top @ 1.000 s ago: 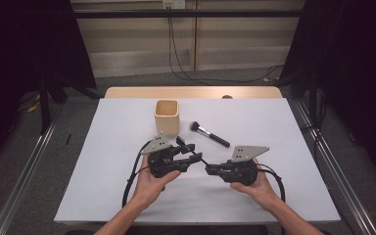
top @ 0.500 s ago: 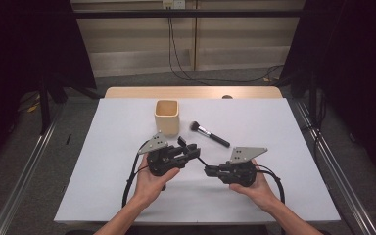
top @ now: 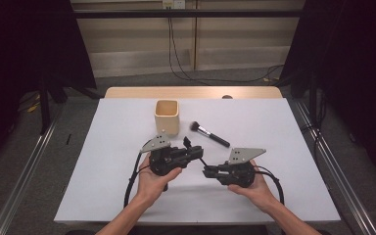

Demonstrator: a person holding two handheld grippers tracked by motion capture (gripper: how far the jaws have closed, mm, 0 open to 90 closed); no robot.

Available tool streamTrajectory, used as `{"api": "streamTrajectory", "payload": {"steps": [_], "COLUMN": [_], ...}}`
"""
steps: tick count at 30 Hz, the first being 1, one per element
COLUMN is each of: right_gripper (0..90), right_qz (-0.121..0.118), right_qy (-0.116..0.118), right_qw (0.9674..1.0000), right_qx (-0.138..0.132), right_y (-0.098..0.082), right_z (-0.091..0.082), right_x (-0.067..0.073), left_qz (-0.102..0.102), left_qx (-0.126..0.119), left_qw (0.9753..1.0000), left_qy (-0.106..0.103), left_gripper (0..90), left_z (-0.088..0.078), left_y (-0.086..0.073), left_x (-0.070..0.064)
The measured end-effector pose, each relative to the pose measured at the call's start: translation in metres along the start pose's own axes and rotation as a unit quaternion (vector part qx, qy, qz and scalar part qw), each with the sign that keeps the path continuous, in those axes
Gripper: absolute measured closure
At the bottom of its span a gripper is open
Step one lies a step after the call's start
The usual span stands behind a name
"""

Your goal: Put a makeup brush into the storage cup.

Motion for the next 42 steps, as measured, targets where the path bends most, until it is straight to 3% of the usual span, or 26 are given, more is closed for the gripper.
{"api": "streamTrajectory", "payload": {"steps": [10,18,23,28,33,42], "right_gripper": [69.4,53.8,37.1,20.4,5.1,2.4], "right_qz": [0.007,0.022,0.034,0.042,0.056,0.062], "right_qy": [0.004,0.000,-0.010,-0.041,-0.059,-0.072], "right_qw": [1.0000,0.9998,0.9993,0.9976,0.9960,0.9942], "right_qx": [0.000,-0.003,-0.013,-0.035,-0.037,-0.050], "right_y": [0.000,0.000,0.002,0.006,0.006,0.007], "right_z": [-0.001,-0.003,-0.007,-0.012,-0.015,-0.022], "right_x": [-0.001,-0.003,-0.005,-0.007,-0.013,-0.016], "left_qz": [0.007,0.004,0.001,0.000,-0.003,-0.005], "left_qx": [0.001,0.002,-0.002,-0.003,-0.002,0.003], "left_qw": [1.0000,1.0000,0.9999,0.9998,0.9997,0.9996], "left_qy": [-0.007,0.008,0.013,0.018,0.025,0.027], "left_gripper": [85.4,85.5,85.5,85.5,85.5,85.5], "left_z": [0.005,-0.002,-0.005,-0.008,-0.013,-0.018], "left_y": [0.004,0.007,0.008,0.009,0.010,0.011], "left_x": [-0.009,-0.002,0.001,0.003,0.006,0.008]}}
Point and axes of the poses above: each handheld gripper's, and its own axes: z roughly forward along the jaws, y roughly out of its top, x roughly to its left, the point moved 3 cm from there along z, roughly forward along the jaws, and after that the axes turned 6 degrees about z, right-handed, at the moved point
